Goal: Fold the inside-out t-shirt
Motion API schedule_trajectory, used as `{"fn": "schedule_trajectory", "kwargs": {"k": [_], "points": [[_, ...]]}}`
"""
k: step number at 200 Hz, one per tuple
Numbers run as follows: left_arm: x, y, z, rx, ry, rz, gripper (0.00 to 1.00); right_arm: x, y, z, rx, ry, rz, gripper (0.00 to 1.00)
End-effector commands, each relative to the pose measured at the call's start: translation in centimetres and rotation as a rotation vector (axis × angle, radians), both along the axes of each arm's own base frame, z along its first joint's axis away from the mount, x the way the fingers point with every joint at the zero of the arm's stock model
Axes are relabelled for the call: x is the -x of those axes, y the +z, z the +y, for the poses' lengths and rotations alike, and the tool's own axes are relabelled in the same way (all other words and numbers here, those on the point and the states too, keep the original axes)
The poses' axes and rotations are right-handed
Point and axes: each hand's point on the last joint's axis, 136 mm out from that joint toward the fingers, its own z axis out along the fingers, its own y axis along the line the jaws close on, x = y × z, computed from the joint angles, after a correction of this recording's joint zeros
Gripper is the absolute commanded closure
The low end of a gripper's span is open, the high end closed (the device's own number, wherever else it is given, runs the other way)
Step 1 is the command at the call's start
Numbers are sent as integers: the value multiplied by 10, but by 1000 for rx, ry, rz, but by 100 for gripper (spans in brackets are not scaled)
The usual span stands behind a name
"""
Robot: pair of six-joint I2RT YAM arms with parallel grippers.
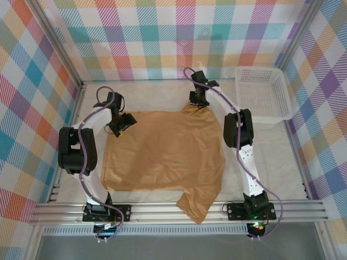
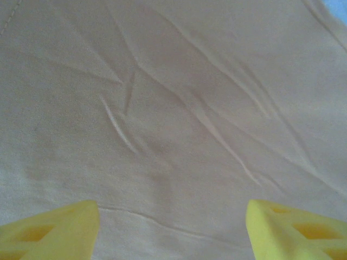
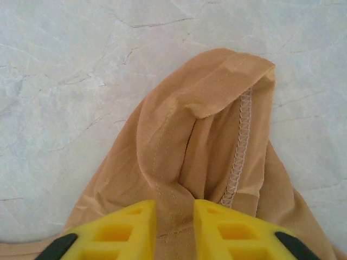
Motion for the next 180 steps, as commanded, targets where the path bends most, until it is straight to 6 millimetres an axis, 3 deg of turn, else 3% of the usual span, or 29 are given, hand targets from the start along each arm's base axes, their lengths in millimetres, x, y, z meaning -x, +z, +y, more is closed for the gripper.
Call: {"fn": "schedule_trajectory", "kwargs": {"k": [1,16,141,156,180], "points": [[-1,2,1,-6,-18,3,28,0,3,-8,34,1,14,67],[-1,2,2,-10,-20,2,28,1,0,-11,51,5,22,62],[-1,19,4,-24,-22,-30,28,14,-32,-9,34,-3,101,65],[-1,20,5,-27,-23,-30,28,15,-34,-9,32,-6,103,71],[-2,21,5,-30,-23,-34,28,12,-25,-9,29,-9,80,91]]}}
